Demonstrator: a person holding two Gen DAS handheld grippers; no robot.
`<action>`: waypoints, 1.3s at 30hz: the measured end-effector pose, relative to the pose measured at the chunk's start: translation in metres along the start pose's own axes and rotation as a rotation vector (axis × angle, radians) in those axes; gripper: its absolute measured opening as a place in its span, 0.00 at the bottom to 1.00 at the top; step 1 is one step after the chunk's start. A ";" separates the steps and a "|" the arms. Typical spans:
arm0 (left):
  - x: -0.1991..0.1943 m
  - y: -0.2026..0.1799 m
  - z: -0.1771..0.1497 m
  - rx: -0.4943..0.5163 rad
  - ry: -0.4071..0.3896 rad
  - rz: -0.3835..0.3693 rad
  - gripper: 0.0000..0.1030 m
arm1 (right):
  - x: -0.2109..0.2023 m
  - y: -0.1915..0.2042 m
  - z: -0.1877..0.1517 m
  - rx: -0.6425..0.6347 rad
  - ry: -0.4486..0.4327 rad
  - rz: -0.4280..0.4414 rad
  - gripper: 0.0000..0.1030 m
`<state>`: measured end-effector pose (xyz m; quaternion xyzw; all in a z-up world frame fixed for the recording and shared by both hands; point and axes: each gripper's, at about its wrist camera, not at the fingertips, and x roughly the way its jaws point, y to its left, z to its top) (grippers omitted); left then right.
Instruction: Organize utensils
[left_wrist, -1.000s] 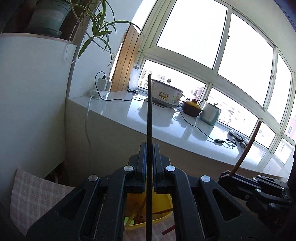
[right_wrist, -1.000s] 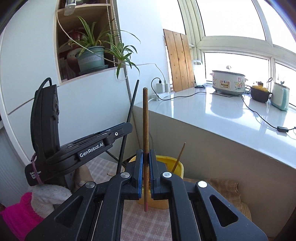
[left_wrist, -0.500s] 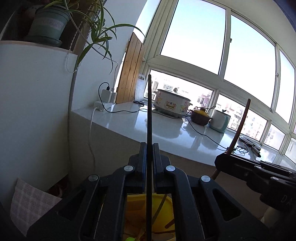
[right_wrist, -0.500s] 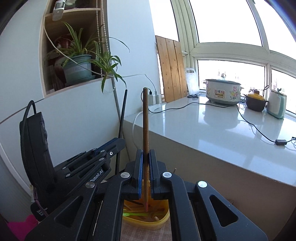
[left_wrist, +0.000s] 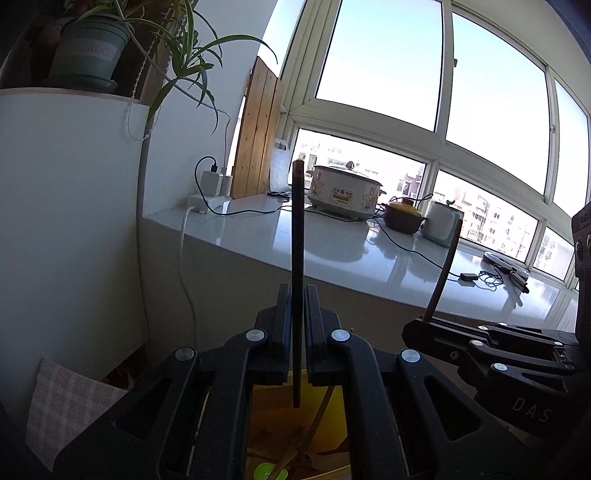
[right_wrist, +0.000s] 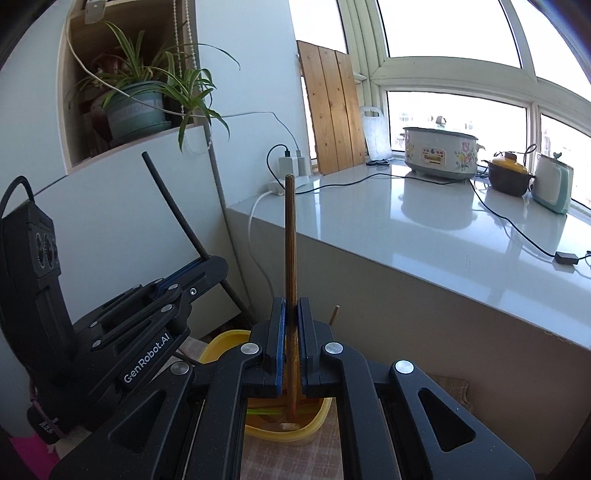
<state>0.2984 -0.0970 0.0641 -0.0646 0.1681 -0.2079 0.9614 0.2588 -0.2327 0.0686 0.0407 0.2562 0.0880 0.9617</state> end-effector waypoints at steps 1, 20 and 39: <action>0.000 0.000 0.000 0.003 0.006 -0.004 0.03 | 0.001 -0.001 -0.002 0.001 0.006 0.003 0.04; -0.052 0.005 0.001 0.012 -0.015 0.012 0.03 | -0.018 0.010 -0.018 -0.005 0.036 0.006 0.05; -0.111 0.010 -0.014 0.066 -0.004 0.042 0.03 | -0.052 0.036 -0.039 -0.041 0.030 -0.009 0.05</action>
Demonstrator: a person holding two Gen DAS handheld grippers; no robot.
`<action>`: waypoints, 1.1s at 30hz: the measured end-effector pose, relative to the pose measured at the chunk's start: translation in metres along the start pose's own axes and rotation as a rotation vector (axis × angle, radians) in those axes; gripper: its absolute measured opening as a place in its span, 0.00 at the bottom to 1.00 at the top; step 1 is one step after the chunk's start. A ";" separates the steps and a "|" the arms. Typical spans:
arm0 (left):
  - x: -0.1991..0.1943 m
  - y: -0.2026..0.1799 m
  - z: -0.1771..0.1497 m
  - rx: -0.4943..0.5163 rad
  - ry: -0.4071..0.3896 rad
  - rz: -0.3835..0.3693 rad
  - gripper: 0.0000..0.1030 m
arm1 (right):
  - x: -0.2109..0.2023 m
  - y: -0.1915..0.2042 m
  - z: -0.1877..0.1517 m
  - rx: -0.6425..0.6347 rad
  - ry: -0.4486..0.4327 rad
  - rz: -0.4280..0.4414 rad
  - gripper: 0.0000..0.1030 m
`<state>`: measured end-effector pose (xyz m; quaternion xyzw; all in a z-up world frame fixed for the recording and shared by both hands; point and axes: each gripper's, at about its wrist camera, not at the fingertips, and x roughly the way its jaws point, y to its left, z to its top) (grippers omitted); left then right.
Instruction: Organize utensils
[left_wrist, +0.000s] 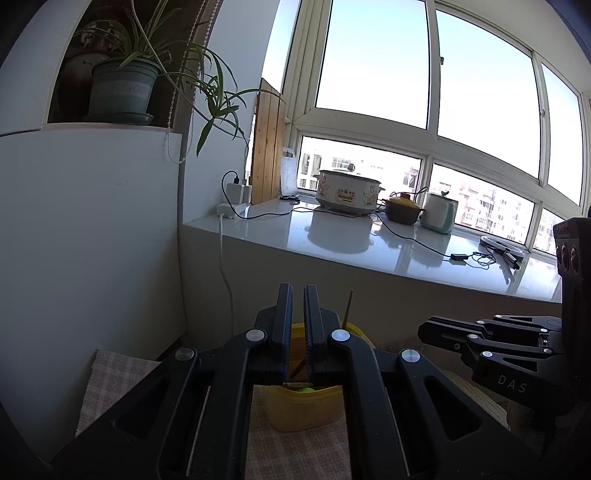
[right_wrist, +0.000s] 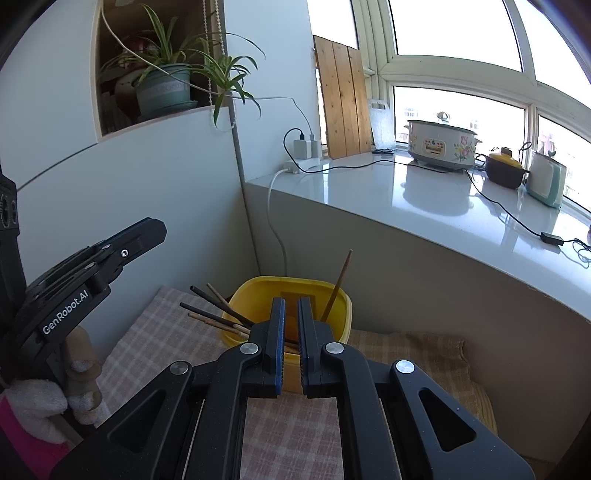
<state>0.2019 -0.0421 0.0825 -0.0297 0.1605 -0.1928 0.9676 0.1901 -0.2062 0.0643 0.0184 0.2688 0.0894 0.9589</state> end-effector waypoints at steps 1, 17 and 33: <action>-0.004 0.000 -0.003 0.004 0.005 0.001 0.03 | -0.002 0.001 -0.002 -0.003 -0.003 -0.002 0.05; -0.075 -0.006 -0.063 0.028 0.054 0.039 0.54 | -0.045 0.023 -0.052 -0.017 -0.109 -0.084 0.45; -0.112 -0.025 -0.102 0.060 0.075 0.120 1.00 | -0.066 0.026 -0.091 0.007 -0.118 -0.160 0.77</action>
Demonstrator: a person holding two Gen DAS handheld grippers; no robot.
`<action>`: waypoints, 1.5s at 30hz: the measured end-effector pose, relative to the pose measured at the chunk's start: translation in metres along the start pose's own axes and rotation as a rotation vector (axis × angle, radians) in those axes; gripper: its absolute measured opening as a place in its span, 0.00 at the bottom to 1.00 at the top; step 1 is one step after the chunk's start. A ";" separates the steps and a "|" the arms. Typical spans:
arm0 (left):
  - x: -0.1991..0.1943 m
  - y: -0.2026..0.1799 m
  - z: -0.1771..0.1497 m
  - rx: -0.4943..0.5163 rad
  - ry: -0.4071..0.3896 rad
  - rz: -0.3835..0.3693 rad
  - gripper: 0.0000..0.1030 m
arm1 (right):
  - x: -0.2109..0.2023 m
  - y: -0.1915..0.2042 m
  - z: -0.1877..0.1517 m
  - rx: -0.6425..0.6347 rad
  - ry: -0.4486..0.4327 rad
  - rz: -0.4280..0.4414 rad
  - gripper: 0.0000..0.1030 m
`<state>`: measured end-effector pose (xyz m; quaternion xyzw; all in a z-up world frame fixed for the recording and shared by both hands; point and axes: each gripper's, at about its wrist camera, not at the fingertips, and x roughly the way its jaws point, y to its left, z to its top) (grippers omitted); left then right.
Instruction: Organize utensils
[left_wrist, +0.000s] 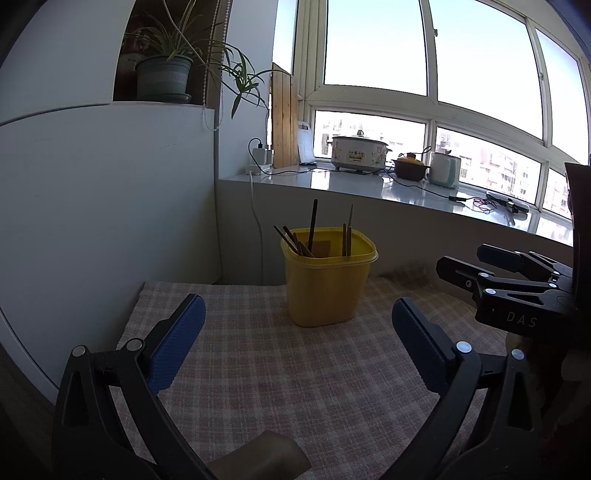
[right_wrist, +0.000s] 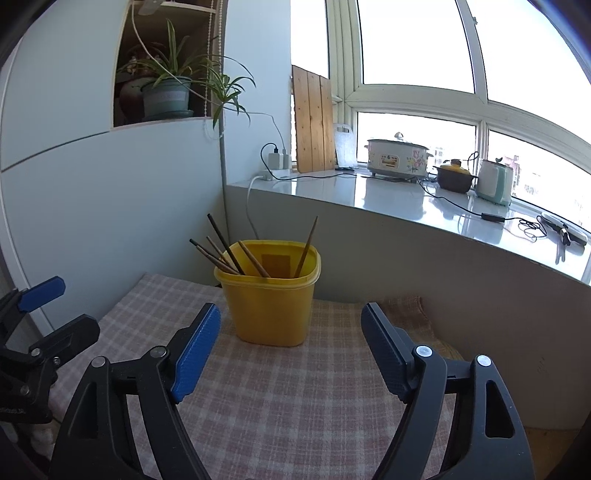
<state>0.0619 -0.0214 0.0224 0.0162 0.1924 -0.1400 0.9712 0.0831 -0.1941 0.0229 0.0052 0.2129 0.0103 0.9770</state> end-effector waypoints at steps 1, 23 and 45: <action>0.000 -0.001 -0.001 0.003 0.004 0.008 1.00 | 0.000 0.000 -0.002 0.000 0.002 -0.007 0.77; 0.005 0.011 -0.005 -0.019 0.031 0.088 1.00 | 0.002 -0.003 -0.004 0.020 -0.001 -0.039 0.79; 0.003 0.014 -0.003 -0.029 0.026 0.088 1.00 | 0.004 -0.002 -0.004 0.015 0.009 -0.016 0.79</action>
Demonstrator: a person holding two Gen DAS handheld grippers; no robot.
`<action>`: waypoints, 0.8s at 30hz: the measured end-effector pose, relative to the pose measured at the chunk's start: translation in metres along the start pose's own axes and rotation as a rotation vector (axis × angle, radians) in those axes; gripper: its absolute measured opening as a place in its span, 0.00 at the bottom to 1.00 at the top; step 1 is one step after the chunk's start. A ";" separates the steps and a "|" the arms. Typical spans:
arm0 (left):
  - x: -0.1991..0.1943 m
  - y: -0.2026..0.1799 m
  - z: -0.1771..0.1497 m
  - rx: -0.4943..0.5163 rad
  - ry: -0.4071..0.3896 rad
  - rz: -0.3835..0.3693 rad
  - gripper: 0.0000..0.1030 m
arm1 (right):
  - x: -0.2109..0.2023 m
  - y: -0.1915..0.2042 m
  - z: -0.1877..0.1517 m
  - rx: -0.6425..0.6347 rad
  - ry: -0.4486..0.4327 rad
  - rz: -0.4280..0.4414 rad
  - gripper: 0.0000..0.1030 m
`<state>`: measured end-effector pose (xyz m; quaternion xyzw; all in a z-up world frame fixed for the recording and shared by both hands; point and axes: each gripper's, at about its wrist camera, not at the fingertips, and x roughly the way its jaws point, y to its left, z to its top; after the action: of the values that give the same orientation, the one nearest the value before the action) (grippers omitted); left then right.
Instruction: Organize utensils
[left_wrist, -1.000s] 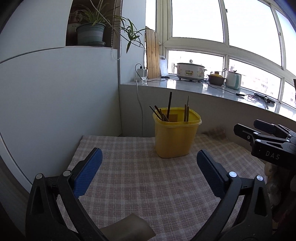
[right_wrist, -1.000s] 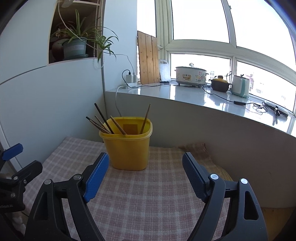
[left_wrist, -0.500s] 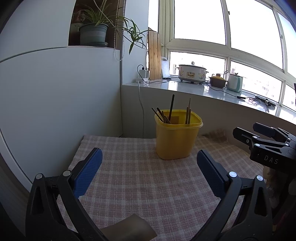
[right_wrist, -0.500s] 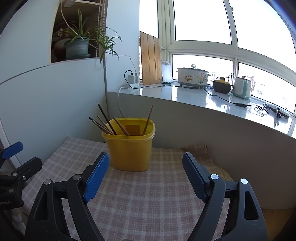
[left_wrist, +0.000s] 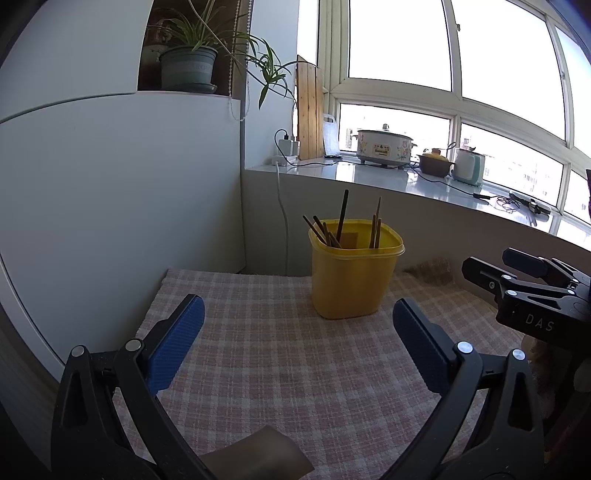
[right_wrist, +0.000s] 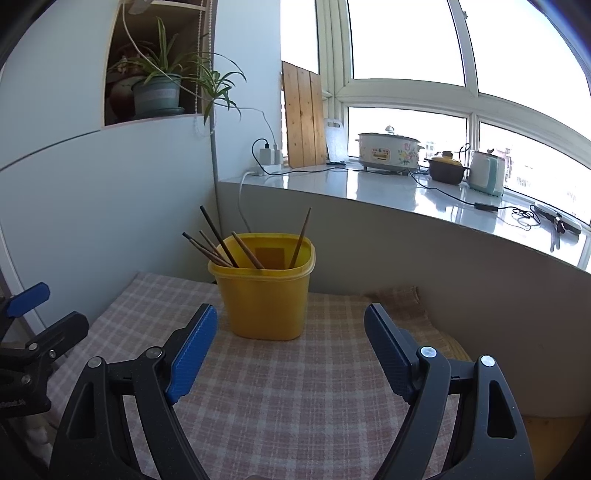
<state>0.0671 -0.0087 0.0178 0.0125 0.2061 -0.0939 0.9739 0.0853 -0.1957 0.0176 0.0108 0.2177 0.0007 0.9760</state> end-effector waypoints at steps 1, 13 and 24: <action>0.000 0.000 0.000 0.000 -0.001 0.001 1.00 | 0.000 0.000 0.000 -0.001 0.001 0.000 0.79; 0.000 0.000 0.000 -0.002 0.001 0.001 1.00 | -0.001 -0.001 0.000 0.006 0.001 0.001 0.79; -0.001 -0.003 -0.001 -0.003 0.003 0.000 1.00 | 0.000 -0.001 -0.001 0.009 0.005 0.004 0.79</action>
<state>0.0652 -0.0113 0.0169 0.0111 0.2077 -0.0934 0.9737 0.0853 -0.1971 0.0170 0.0154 0.2201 0.0017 0.9754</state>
